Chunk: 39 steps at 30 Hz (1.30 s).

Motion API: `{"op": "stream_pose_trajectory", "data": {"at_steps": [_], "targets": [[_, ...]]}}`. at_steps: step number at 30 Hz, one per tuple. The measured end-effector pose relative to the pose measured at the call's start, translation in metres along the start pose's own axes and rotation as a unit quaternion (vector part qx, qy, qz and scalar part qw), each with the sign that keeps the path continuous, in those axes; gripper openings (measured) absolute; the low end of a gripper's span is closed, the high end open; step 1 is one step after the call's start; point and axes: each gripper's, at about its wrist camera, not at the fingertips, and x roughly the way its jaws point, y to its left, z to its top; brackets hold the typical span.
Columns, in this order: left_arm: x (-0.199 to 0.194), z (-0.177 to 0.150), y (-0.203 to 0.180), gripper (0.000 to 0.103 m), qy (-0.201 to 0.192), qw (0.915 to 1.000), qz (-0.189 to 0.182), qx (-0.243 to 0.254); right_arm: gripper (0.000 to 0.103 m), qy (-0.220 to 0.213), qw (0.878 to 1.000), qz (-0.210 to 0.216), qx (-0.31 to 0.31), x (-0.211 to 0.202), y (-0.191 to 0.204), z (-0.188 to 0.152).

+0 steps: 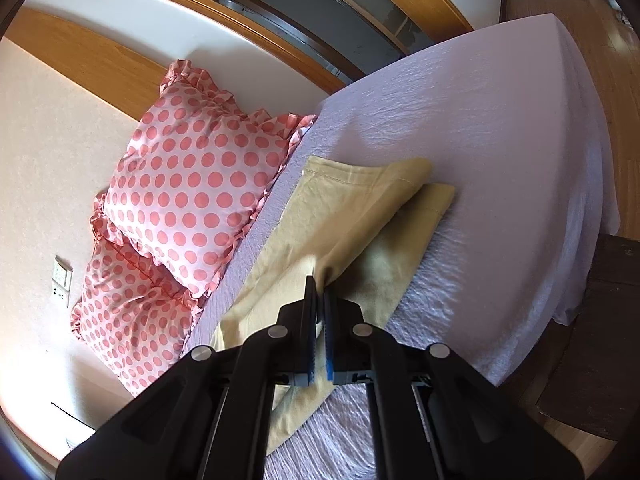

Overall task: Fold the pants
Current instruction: 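Lift the trouser leg over the other leg with both tools, open left tool, then open the right tool and release the folded hem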

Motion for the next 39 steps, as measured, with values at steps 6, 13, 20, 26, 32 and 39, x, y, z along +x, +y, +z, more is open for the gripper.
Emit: {"op": "stream_pose_trajectory", "data": {"at_steps": [6,13,20,26,32,39], "targets": [[-0.003,-0.001,0.005,0.021,-0.002,0.9999,-0.011,0.004,0.004,0.007,0.999,-0.03,-0.01,-0.005,-0.001,-0.006],[-0.025,-0.003,0.015,0.045,-0.042,0.9989,0.013,0.018,0.038,-0.05,0.994,-0.092,-0.018,-0.029,-0.006,-0.002],[-0.039,-0.002,0.037,0.059,-0.075,0.9968,0.026,-0.012,0.018,-0.036,0.995,-0.08,-0.056,-0.002,0.004,0.0],[-0.04,-0.005,0.05,0.065,-0.079,0.996,0.011,-0.039,0.005,-0.041,0.983,0.035,-0.177,0.002,0.089,-0.021],[-0.043,-0.009,0.048,0.076,-0.083,0.9955,-0.014,-0.045,0.005,0.083,0.916,0.244,-0.306,0.023,0.22,-0.123],[-0.045,-0.01,0.045,0.081,-0.084,0.9953,-0.034,-0.034,0.027,0.31,0.791,0.246,-0.467,0.056,0.265,-0.288]]}}
